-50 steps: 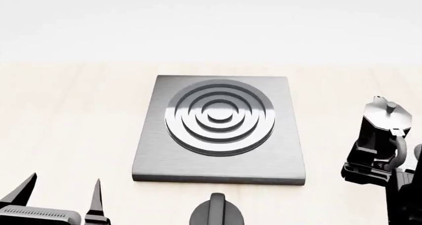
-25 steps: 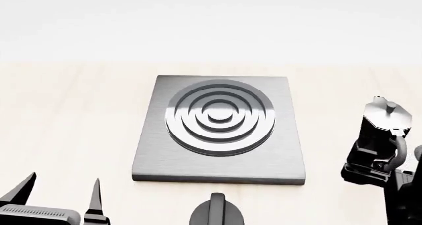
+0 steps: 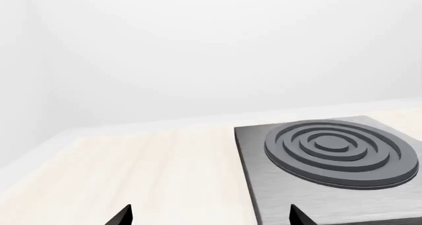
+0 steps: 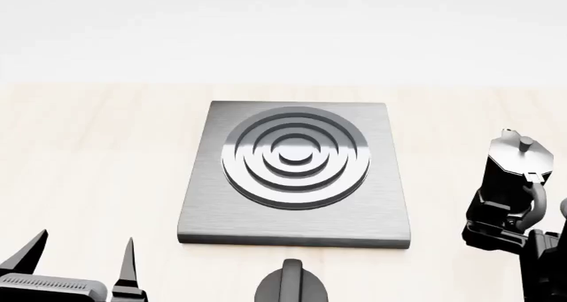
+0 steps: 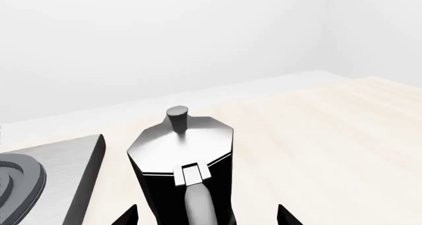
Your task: Put the moka pot on the stove.
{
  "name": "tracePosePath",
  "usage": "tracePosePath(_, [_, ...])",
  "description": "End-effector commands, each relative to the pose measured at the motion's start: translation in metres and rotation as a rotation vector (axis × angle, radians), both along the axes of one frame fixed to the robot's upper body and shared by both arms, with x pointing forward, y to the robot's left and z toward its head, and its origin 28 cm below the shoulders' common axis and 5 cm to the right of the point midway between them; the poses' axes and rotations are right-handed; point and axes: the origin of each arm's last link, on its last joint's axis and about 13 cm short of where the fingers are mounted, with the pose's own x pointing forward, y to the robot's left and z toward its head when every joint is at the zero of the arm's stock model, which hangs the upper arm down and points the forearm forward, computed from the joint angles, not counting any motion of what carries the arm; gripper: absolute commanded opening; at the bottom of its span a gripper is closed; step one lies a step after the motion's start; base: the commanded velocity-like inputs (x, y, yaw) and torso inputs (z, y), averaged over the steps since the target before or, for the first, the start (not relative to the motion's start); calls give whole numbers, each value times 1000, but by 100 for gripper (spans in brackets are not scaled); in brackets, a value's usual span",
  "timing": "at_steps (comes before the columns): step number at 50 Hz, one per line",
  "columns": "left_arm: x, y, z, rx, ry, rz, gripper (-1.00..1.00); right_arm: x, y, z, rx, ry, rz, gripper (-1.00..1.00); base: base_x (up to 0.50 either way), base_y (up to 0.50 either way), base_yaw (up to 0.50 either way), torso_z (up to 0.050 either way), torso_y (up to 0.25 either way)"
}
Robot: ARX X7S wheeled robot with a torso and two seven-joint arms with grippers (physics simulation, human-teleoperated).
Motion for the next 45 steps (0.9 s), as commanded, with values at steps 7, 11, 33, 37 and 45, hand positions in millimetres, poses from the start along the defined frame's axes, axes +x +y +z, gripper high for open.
tracePosePath(7, [1, 2, 1, -17, -10, -11, 100, -4, 0, 2, -3, -25, 15, 100, 0, 0, 0, 0, 0])
tracePosePath(11, [0, 2, 2, -17, -12, -12, 100, -2, 1, 3, -3, -30, 23, 100, 0, 0, 0, 0, 0])
tracePosePath(33, [0, 2, 2, -17, -11, -11, 100, -1, 2, -2, 2, -24, 27, 100, 0, 0, 0, 0, 0])
tracePosePath(37, [0, 2, 2, -17, -12, -12, 100, -2, 1, -2, 0, -23, 27, 100, 0, 0, 0, 0, 0])
tracePosePath(45, [0, 2, 3, -16, -13, -12, 100, -1, 3, -6, -10, -16, 37, -100, 0, 0, 0, 0, 0])
